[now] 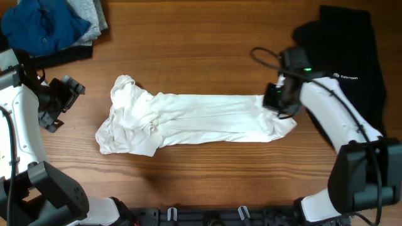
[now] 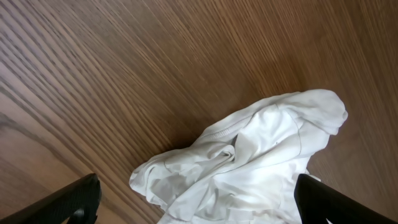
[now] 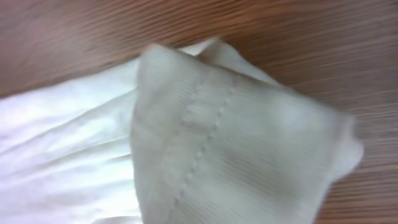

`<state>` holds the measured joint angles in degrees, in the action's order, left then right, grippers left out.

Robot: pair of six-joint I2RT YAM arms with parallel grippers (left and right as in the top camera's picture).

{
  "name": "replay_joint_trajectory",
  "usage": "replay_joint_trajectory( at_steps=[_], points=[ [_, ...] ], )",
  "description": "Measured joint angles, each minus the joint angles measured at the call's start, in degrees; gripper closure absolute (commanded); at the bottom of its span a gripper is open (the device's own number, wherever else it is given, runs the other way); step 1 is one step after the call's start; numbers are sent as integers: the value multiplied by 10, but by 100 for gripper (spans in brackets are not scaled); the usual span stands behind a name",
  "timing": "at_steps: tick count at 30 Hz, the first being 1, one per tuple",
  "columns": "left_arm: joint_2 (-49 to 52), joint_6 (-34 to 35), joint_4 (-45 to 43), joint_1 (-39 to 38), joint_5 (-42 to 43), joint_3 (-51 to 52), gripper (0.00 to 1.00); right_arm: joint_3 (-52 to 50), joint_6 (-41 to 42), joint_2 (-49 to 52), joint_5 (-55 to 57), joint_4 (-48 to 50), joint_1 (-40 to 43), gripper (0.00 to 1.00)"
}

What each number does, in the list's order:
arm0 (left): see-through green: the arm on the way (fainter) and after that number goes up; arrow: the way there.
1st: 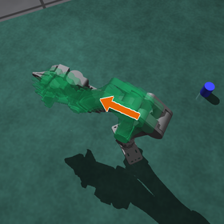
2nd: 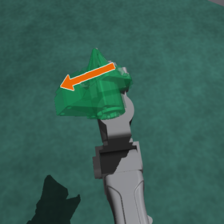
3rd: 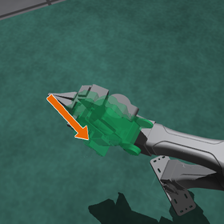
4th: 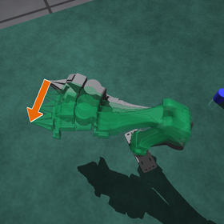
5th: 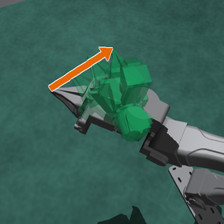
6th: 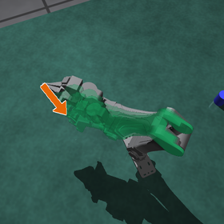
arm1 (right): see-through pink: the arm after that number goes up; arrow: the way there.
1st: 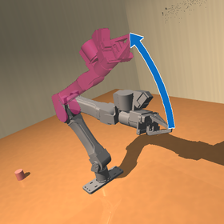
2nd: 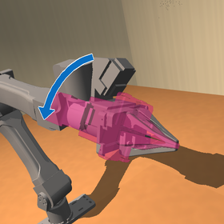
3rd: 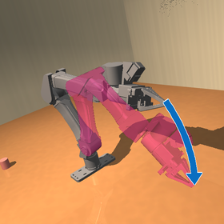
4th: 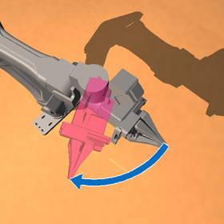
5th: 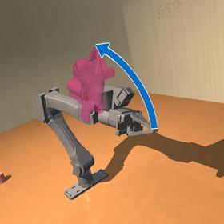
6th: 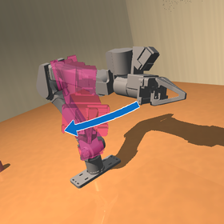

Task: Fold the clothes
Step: 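Fold the right end leftward over the strip with the right gripper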

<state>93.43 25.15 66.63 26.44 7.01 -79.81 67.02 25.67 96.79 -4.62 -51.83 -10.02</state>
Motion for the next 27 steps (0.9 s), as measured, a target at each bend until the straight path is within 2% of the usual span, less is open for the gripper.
replay_joint_trajectory(
  at_steps=[6,9,10,12,13,14,15,21,23,25,27],
  points=[
    [0,0,0,0,0,0,0,0,38,1,5,8,-84,94],
    [0,0,0,0,0,0,0,0,54,3,6,19,-102,87],
    [0,0,0,0,0,0,0,0,58,5,6,24,-107,79],
    [0,0,0,0,0,0,0,0,61,7,3,32,-113,41],
    [0,0,0,0,0,0,0,0,67,7,1,35,-114,26],
    [0,0,0,0,0,0,0,0,67,7,-4,38,-116,18],
    [0,0,0,0,0,0,0,0,67,7,-8,39,-118,14],
    [0,0,0,0,0,0,0,1,67,7,-18,36,-118,10],
    [0,0,0,0,0,0,0,9,66,7,-19,23,-114,3],
    [0,0,0,0,0,0,0,26,59,7,-20,3,-105,0],
    [0,0,0,0,0,0,0,40,56,7,-19,-10,-92,5]
  ],
)
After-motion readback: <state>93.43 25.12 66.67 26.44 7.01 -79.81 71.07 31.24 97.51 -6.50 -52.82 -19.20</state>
